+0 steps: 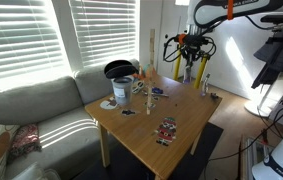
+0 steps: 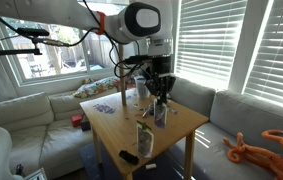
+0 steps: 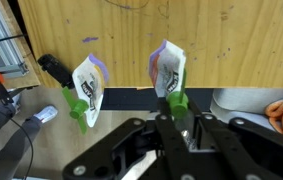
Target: Move the squishy drink from the corner table and put it just behind the other
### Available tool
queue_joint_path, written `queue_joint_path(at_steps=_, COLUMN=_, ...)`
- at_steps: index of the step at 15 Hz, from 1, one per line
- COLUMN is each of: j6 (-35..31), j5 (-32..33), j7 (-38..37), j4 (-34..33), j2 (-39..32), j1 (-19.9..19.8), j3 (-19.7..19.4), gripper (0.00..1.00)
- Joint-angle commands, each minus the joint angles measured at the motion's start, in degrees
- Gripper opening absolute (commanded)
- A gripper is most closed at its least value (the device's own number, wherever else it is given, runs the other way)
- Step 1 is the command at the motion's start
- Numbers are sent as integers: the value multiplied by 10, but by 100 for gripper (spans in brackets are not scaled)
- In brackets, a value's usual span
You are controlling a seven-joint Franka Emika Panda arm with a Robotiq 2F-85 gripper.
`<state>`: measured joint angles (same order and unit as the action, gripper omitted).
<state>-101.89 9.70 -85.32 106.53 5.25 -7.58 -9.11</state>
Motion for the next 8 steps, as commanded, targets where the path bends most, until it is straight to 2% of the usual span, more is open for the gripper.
queue_joint_path(at_steps=1, j6=-9, j5=12, j7=3, j4=80, j2=61, j1=-7, j3=11, gripper=5)
queue_joint_path(at_steps=4, j6=-33, j5=30, j7=-31, j4=132, j2=92, j1=-13, j3=17, gripper=5)
queue_joint_path(at_steps=5, j6=-5, j5=11, j7=-6, j4=82, j2=48, j1=-12, j3=13, gripper=20)
queue_joint_path(at_steps=7, j6=-17, j5=15, j7=-15, j4=106, j2=64, j1=-15, j3=16, gripper=20)
queue_joint_path(at_steps=8, j6=-18, j5=16, j7=-16, j4=111, j2=69, j1=-16, j3=17, gripper=5)
